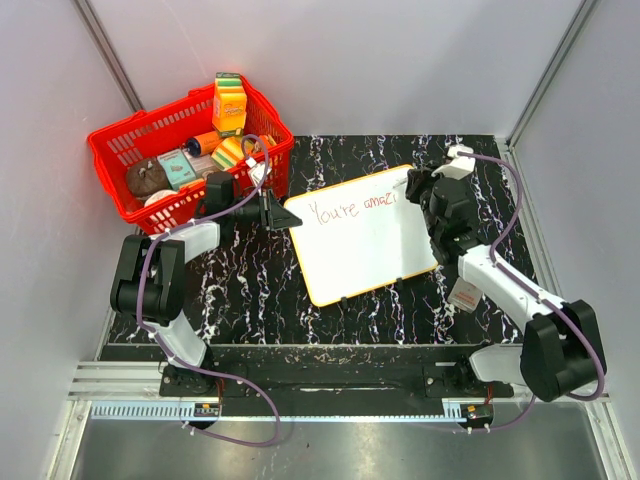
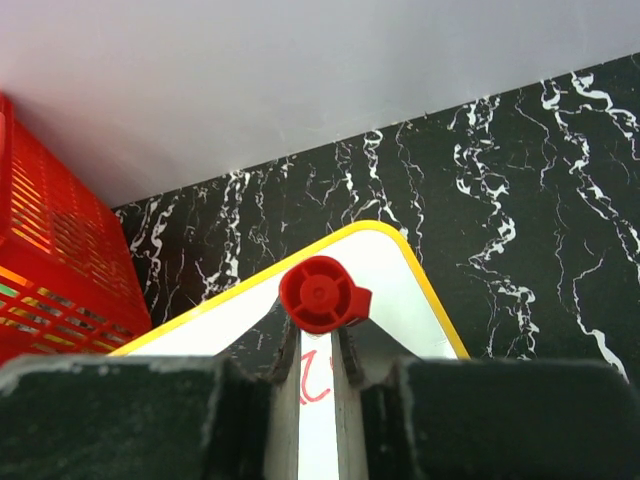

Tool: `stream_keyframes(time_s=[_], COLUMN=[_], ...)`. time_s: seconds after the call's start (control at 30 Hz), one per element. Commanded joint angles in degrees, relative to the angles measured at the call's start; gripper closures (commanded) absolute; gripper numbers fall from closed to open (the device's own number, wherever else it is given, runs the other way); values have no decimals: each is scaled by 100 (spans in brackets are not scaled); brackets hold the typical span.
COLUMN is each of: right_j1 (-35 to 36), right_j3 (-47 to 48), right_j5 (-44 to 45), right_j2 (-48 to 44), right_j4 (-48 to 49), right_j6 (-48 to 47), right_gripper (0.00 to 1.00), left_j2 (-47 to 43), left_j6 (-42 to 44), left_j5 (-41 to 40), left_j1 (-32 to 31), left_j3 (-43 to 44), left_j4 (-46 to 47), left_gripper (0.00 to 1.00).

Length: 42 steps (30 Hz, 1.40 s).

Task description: Write a sentence on the whiteboard

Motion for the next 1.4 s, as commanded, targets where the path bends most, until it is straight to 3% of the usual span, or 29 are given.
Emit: stream_keyframes(time_s=[0.0,0.7,1.37], right_j1=[-49,-58,-93], right_j3=[176,-211,-70], right_j5=[92,321,-66], right_j2=[106,-518,79], right_j4=[189,136,470], right_j6=[-76,-85,91], right_gripper=[100,100,100], left_j2=[227,218,218], left_j6=[1200,1200,1209], left_j5=[-365,-383,-383], left_j1=[-303,-303,-303], left_j3=[-160,-169,-186], left_j4=[-369,-369,-378], left_gripper=[100,100,100])
